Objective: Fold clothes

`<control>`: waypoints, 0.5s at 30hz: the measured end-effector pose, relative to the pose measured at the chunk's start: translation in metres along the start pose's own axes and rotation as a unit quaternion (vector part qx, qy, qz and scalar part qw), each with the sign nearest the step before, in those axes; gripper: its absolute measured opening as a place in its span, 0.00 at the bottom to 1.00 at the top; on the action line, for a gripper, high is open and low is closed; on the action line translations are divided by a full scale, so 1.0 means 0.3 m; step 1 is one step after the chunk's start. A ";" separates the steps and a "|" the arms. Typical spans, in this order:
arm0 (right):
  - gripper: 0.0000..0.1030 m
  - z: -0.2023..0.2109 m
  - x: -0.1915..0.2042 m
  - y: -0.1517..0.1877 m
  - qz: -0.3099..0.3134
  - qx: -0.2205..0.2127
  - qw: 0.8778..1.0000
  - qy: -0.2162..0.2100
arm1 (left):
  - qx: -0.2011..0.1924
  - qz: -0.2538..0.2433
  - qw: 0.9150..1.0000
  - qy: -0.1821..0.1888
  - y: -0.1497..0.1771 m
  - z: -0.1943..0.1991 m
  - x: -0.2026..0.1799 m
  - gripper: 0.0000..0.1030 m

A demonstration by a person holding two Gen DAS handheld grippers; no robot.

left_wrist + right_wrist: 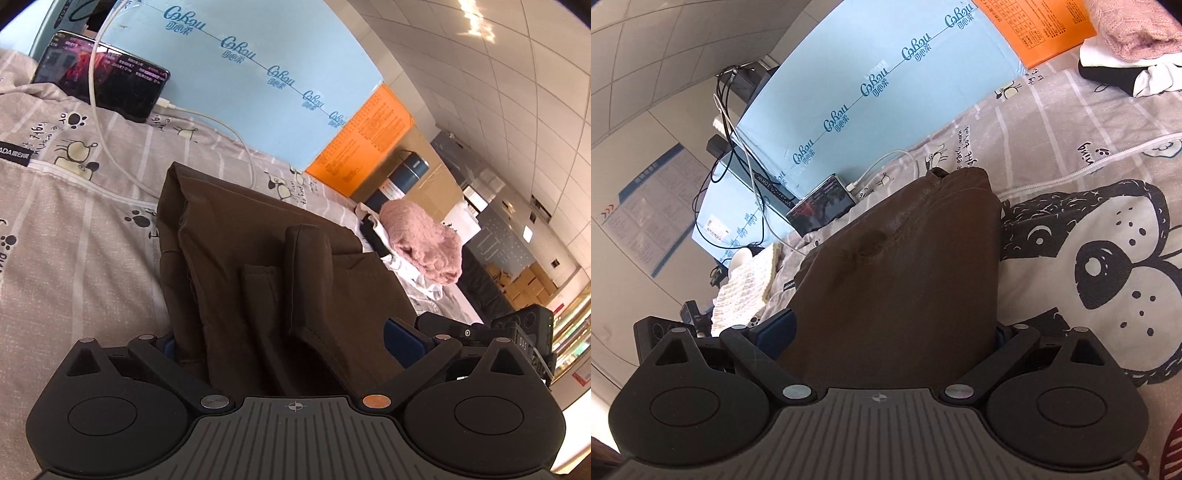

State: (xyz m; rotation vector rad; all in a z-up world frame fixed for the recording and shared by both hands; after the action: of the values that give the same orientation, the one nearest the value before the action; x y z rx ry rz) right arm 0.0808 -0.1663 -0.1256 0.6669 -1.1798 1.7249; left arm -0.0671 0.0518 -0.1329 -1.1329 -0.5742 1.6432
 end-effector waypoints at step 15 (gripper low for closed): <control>0.21 0.092 0.019 0.063 0.020 -0.074 0.997 0.024 | -0.040 -0.097 0.988 -0.114 0.009 0.065 -0.152 0.28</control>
State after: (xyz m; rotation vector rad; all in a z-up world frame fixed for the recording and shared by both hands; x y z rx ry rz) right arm 0.0598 -0.1917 -0.1180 0.5122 -1.2815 1.6585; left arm -0.0835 0.0119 -0.1082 -0.9191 -0.8764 1.6012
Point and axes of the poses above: each gripper's, at about its wrist camera, not at the fingertips, and z roughly against the way its jaws point, x to its left, y to its underside, the point moved 4 cm from there along -z, roughly the way its jaws point, and after that the axes turned 14 degrees about -z, right-handed, at the moved point
